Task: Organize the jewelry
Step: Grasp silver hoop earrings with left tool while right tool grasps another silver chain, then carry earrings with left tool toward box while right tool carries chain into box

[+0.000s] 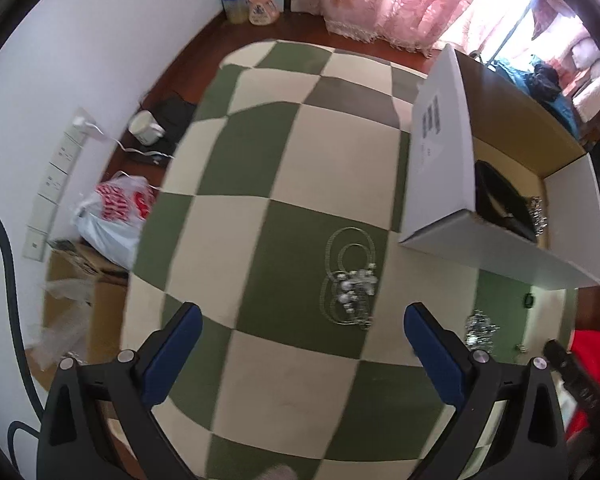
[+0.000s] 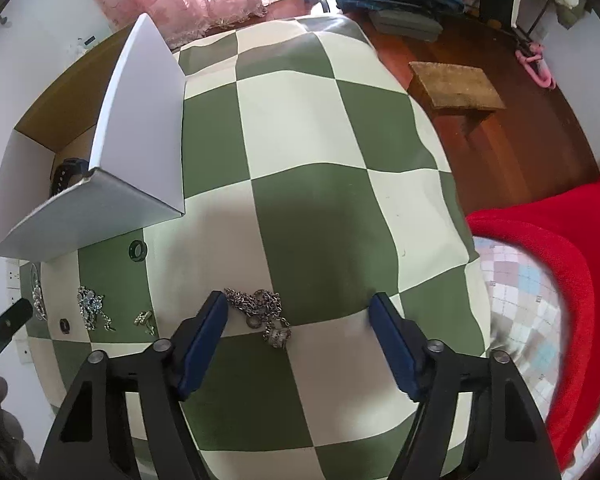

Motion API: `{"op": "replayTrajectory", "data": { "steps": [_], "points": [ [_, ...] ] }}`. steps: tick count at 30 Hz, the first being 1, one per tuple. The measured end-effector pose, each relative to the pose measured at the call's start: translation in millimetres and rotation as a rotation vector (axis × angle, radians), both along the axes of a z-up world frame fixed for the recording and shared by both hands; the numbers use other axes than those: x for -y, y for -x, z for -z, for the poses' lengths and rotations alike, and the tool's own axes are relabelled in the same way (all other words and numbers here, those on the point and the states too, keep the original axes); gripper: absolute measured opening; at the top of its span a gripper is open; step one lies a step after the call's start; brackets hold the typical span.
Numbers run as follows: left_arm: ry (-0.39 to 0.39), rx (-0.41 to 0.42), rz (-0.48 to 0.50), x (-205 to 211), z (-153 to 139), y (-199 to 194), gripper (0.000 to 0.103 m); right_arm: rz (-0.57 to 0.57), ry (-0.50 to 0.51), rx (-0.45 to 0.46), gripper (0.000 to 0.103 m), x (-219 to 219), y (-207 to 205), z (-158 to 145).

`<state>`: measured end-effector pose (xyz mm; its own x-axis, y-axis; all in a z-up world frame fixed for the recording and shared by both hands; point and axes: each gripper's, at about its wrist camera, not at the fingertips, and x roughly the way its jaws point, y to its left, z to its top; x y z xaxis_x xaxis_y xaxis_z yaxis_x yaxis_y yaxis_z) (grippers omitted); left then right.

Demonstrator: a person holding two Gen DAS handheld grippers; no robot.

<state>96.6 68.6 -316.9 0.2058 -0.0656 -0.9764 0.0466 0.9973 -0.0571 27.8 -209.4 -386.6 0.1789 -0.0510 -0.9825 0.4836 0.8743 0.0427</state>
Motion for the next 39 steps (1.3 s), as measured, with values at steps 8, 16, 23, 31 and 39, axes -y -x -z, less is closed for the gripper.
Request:
{"op": "replayTrajectory", "data": {
  "steps": [8,16,23,31,39],
  "points": [
    [0.057,-0.065,0.026,15.4,14.2,-10.3,0.097,-0.032,0.069,-0.004,0.01,-1.8,6.7,-13.2],
    [-0.054,0.013,0.137,29.1,5.0,-6.5,0.012,-0.032,0.046,-0.007,0.006,-9.2,7.6,-16.8],
    [-0.012,-0.018,0.135,22.4,-0.3,11.0,0.01,-0.034,-0.052,0.005,0.004,-25.0,9.4,-14.3],
    [0.041,-0.051,0.151,18.9,-14.5,43.4,0.01,0.086,-0.333,0.048,0.004,-16.1,36.1,-11.9],
    [0.13,-0.076,0.178,35.5,-28.6,62.1,0.01,0.073,-0.344,0.08,0.004,-18.7,49.9,-35.0]
  ]
}}
